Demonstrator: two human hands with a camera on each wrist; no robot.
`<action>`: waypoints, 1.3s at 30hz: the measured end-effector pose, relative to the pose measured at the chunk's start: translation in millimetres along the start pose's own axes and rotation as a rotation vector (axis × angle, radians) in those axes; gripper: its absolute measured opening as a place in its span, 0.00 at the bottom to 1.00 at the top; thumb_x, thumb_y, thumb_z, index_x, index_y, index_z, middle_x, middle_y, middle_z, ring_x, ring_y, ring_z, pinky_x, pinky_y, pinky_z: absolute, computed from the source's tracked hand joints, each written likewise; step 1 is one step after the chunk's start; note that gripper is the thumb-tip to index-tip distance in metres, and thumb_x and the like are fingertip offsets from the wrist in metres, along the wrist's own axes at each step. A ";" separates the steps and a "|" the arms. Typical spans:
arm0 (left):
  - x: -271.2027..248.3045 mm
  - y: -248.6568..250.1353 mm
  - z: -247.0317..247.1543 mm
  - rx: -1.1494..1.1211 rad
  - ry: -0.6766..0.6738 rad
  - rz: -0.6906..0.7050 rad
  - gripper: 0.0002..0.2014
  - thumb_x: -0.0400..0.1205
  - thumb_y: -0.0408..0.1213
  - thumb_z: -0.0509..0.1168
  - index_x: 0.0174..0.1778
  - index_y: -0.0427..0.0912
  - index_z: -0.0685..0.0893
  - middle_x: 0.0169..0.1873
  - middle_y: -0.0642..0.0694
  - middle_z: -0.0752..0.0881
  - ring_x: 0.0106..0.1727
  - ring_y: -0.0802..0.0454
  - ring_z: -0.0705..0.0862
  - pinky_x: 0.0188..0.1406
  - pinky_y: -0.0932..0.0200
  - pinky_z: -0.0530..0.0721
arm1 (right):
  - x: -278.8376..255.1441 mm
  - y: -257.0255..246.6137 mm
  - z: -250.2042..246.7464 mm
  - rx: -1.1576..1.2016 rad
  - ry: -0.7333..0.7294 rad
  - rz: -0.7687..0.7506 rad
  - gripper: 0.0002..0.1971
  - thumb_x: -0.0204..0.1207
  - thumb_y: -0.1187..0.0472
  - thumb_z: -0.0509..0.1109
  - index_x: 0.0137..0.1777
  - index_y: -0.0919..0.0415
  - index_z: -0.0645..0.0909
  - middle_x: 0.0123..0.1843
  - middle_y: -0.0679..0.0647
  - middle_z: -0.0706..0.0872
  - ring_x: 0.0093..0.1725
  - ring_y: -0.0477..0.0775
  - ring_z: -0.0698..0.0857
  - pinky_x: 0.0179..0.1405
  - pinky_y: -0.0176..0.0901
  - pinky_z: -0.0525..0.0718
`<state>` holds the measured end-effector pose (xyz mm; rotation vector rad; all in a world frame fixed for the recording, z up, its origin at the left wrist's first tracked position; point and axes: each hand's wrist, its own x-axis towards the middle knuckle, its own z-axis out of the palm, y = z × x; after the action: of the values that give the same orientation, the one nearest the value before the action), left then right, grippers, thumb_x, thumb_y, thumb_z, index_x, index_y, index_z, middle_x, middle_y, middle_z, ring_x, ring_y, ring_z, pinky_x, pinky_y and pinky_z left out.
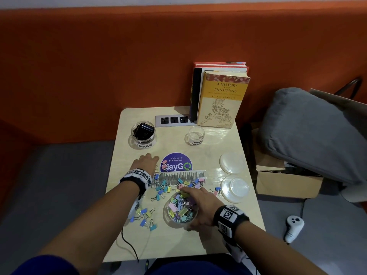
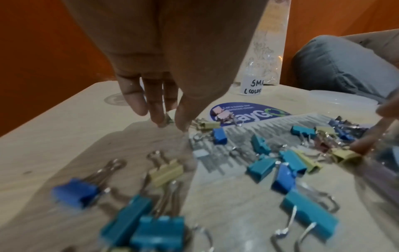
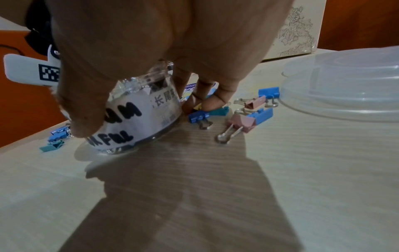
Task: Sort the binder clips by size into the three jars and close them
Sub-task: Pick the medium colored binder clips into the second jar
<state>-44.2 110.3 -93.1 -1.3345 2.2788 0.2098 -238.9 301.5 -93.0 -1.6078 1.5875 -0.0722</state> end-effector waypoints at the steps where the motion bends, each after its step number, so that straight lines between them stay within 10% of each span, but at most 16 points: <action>1: -2.4 -3.7 1.9 -0.036 -0.015 -0.018 0.28 0.78 0.28 0.67 0.74 0.44 0.69 0.64 0.38 0.74 0.64 0.37 0.79 0.59 0.44 0.83 | 0.1 -0.1 -0.2 -0.005 -0.001 -0.003 0.63 0.46 0.33 0.83 0.81 0.33 0.51 0.79 0.43 0.71 0.76 0.52 0.69 0.75 0.57 0.74; 14: -34.9 -27.3 23.9 -0.309 0.112 -0.203 0.20 0.83 0.40 0.63 0.71 0.42 0.77 0.66 0.41 0.77 0.64 0.40 0.81 0.59 0.49 0.81 | -0.8 0.0 1.1 0.015 0.011 0.005 0.64 0.44 0.31 0.83 0.80 0.31 0.51 0.78 0.45 0.71 0.76 0.52 0.71 0.75 0.55 0.74; 21: -63.0 -11.4 14.3 -0.448 0.217 -0.094 0.22 0.81 0.49 0.66 0.70 0.46 0.79 0.65 0.46 0.79 0.62 0.45 0.81 0.61 0.51 0.81 | -4.5 -1.8 -0.3 0.026 0.017 0.005 0.64 0.44 0.34 0.85 0.80 0.30 0.51 0.76 0.47 0.72 0.73 0.53 0.74 0.75 0.53 0.75; 30: -110.6 38.1 -0.4 -0.456 0.132 0.418 0.15 0.79 0.50 0.71 0.60 0.54 0.79 0.55 0.57 0.82 0.49 0.58 0.76 0.50 0.61 0.75 | -3.8 -5.1 1.8 0.005 0.045 -0.008 0.64 0.44 0.36 0.86 0.81 0.35 0.55 0.74 0.46 0.75 0.71 0.51 0.74 0.71 0.52 0.77; 39: -113.2 60.6 14.8 -0.425 0.071 0.511 0.23 0.76 0.53 0.73 0.65 0.54 0.78 0.66 0.54 0.77 0.63 0.54 0.77 0.64 0.52 0.79 | -2.1 -4.7 4.6 0.008 0.053 -0.011 0.62 0.42 0.34 0.84 0.79 0.34 0.56 0.69 0.42 0.78 0.66 0.50 0.75 0.64 0.51 0.81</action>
<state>-45.3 234.7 -58.1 -0.9144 2.7007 0.8689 -232.9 304.8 -92.1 -1.6208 1.6163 -0.1273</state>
